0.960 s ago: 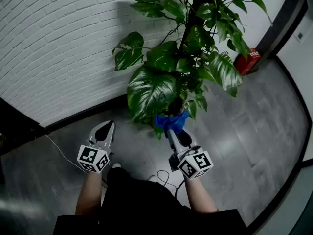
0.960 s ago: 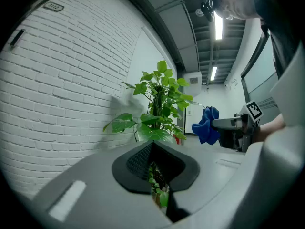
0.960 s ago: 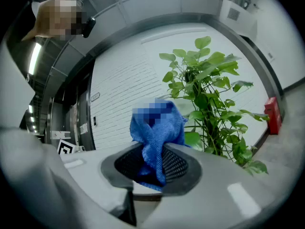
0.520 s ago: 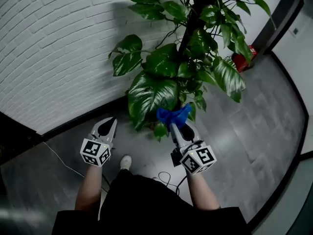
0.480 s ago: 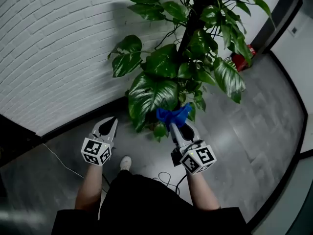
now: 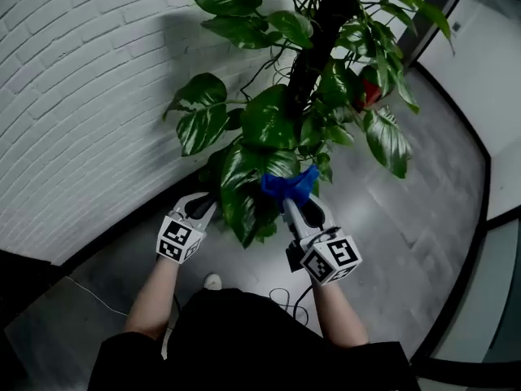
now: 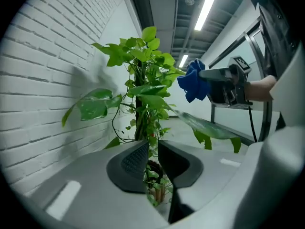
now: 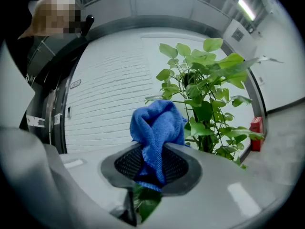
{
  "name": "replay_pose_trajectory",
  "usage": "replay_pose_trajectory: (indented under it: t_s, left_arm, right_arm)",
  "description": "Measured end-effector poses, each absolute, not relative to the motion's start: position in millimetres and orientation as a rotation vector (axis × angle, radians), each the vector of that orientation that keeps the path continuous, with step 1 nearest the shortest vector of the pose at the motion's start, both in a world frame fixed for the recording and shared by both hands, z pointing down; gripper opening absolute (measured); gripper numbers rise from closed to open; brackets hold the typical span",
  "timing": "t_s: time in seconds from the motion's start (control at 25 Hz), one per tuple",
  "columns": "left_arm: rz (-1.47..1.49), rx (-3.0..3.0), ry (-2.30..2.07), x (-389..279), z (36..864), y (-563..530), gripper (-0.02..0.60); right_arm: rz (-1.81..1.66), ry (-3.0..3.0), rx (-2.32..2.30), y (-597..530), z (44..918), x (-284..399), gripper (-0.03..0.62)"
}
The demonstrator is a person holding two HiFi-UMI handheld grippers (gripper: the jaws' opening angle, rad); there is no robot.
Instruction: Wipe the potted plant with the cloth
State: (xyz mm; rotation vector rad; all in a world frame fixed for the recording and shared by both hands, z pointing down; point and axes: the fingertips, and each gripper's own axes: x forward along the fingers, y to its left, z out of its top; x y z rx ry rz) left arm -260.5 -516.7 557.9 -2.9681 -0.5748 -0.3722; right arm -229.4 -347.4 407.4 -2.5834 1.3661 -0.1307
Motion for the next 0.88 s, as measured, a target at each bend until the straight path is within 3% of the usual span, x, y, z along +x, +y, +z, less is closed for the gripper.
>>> replay_pose_trajectory:
  t_s: [0.2,0.36,0.88]
  left_arm:
    - [-0.375,-2.780,-0.929,-239,565,-487,0.219]
    - [-0.295,-2.645,-1.120,-223,550,-464,0.289]
    - [-0.204,-2.553,-1.217,-196,508,-448,0.307]
  right_arm:
    - [-0.162,1.261,-2.671,-363,400,-223,0.104]
    - [-0.219,1.235,-2.711,-387,399,-204,0.104]
    - [-0.436,1.207,-2.810,-462,405,-156,0.104]
